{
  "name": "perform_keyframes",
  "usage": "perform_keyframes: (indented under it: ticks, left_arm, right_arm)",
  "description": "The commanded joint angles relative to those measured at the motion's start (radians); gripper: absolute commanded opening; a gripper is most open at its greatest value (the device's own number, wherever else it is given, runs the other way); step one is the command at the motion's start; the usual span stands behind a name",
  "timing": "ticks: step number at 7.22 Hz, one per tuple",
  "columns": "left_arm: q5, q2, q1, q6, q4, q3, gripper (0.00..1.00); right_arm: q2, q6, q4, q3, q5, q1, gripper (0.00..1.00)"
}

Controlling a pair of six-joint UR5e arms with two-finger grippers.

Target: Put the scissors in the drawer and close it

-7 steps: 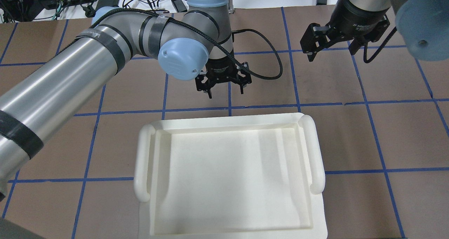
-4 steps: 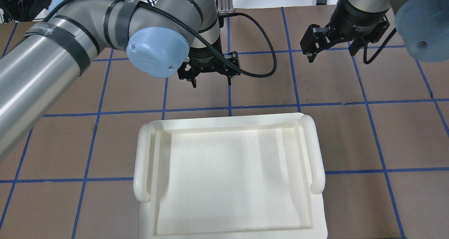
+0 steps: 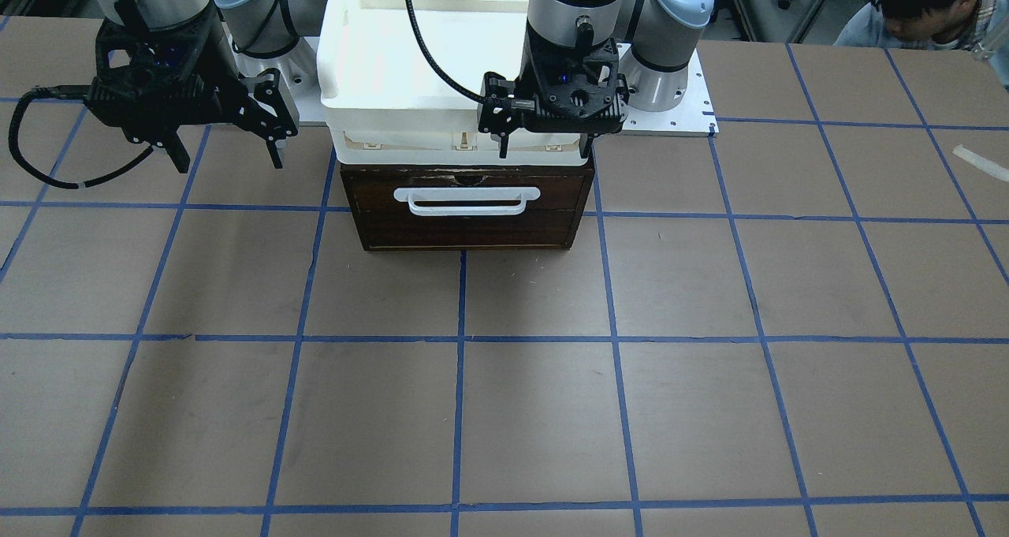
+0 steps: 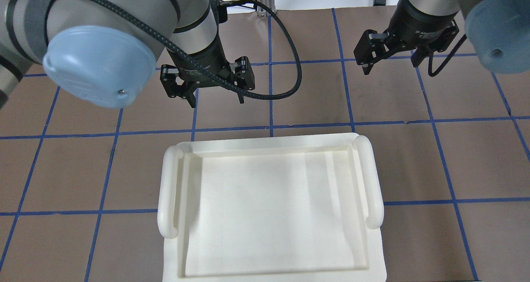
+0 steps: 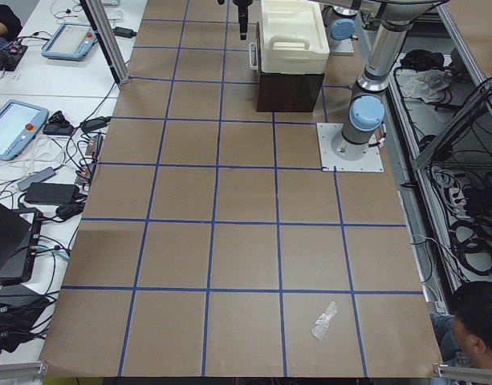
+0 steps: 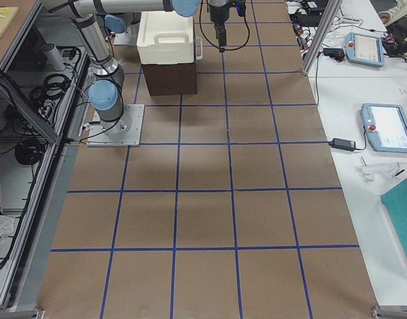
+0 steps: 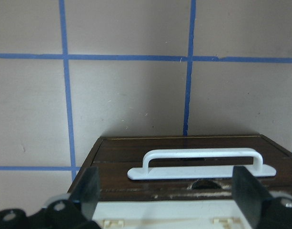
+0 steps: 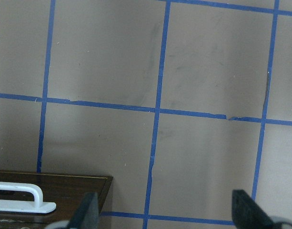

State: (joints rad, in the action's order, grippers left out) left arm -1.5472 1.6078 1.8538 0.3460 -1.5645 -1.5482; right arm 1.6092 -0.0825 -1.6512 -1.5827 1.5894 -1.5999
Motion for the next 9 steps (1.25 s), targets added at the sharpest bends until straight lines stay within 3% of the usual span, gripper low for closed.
perform_keyframes:
  ticks: [1, 4, 9]
  left_arm:
    - [-0.002, -0.058, -0.051, -0.09, 0.008, -0.044, 1.0]
    - [0.002, -0.124, -0.182, -0.134, -0.051, -0.033, 1.0]
    - [0.004, -0.103, -0.24, -0.229, 0.049, -0.026, 1.0]
  right_arm:
    - [0.0, 0.0, -0.001, 0.0, -0.003, 0.0, 1.0]
    - [0.0, -0.005, -0.001, 0.0, -0.006, 0.0, 1.0]
    - [0.0, -0.003, -0.006, 0.0, -0.008, 0.0, 1.0]
